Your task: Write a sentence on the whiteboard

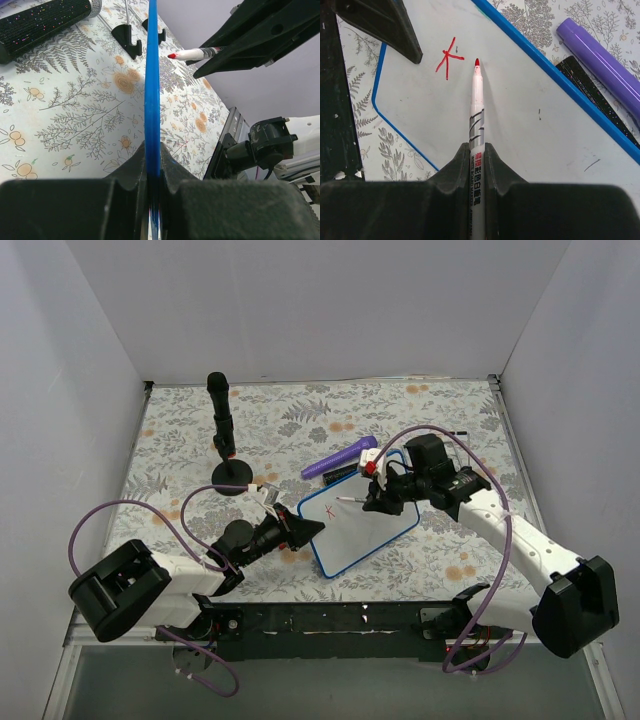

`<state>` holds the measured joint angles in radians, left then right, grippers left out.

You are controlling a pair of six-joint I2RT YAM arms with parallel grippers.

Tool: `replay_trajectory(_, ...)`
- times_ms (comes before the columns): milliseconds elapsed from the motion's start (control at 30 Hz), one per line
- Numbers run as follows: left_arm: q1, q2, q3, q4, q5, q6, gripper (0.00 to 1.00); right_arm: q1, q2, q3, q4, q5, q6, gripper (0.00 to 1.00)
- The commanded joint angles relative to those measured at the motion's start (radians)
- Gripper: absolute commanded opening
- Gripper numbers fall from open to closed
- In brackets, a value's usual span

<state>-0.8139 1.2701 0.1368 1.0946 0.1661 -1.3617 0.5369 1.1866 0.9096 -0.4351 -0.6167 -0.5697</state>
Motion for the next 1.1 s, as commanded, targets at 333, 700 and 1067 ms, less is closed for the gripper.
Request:
replay_trajectory(333, -0.004, -0.003, 0.012, 0.067, 0.029, 0.012, 0.0, 0.017, 0.061, 0.012, 0.064, 0.046, 0.056, 0.01)
replay_trajectory(700, -0.002, -0.02, -0.002, 0.056, 0.001, 0.013, 0.0, 0.017, -0.005, -0.018, 0.004, -0.026, -0.018, 0.01)
replay_trajectory(1067, -0.002, -0.02, 0.003, 0.063, 0.015, 0.013, 0.0, 0.023, 0.044, -0.015, 0.01, -0.002, -0.012, 0.01)
